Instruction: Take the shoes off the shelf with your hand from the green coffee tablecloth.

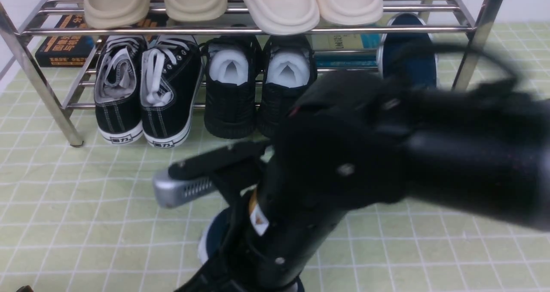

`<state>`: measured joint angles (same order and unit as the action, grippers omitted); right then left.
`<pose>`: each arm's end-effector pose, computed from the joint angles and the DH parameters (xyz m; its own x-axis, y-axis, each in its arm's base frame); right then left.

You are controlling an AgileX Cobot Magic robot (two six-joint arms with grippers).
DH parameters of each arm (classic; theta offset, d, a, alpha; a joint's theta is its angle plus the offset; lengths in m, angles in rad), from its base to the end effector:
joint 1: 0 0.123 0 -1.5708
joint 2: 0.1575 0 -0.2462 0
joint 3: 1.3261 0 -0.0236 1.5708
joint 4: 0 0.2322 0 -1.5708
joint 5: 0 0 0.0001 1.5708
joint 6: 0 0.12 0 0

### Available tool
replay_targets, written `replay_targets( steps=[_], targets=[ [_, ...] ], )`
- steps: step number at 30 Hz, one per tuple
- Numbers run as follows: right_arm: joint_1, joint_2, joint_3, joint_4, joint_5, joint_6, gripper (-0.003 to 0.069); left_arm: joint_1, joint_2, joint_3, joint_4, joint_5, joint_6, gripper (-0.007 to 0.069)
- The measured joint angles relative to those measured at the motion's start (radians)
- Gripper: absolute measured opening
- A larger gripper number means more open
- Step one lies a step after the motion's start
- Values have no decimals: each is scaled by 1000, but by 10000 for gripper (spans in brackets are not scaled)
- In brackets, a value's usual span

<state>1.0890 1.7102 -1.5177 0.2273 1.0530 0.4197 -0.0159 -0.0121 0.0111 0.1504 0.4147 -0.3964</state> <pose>0.1431 0.3243 0.2502 -0.8247 -0.5006 -0.2632 -0.5654 0.7407 0.3628 0.0993 0.0057 0.1646 -0.2956 -0.2506 -0.9219 -0.1210 0.9670 -0.2241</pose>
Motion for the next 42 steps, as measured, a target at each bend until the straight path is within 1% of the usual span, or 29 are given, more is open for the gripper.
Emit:
replay_targets(
  steps=[3, 4, 5, 6, 10, 11, 14, 19, 25, 34, 42],
  targets=[
    [0, -12, -3, -50, -22, 9, 48, 0, 0, 0, 0, 0, 0, 242],
    [0, -7, -4, -117, -49, 29, 44, 0, 0, 0, 0, 0, 0, 242],
    [0, -5, -4, -117, -53, 33, 44, 0, 0, 0, 0, 0, 0, 242],
    [0, 11, -4, -191, -89, 68, 44, 0, 0, 0, 0, 0, 0, 242],
    [-1, 64, -4, -310, -160, 158, 44, 0, 0, 0, 0, 0, 0, 242],
    [-1, 82, -4, -324, -173, 182, 44, 0, 0, 0, 0, 0, 0, 242],
    [8, 124, -5, -338, -214, 238, 44, 0, 0, 0, 0, 0, 0, 242],
    [8, 214, -4, -373, -260, 287, 44, 0, 0, 0, 0, 0, 0, 242],
    [8, 252, -4, -359, -265, 294, 44, 0, 0, 0, 0, 0, 0, 242],
    [4, 180, -4, -369, -241, 297, 45, 0, 0, 0, 0, 0, 0, 242],
    [1, 165, -4, -326, -228, 297, 51, 0, 0, 0, 0, 0, 0, 242]
  ],
)
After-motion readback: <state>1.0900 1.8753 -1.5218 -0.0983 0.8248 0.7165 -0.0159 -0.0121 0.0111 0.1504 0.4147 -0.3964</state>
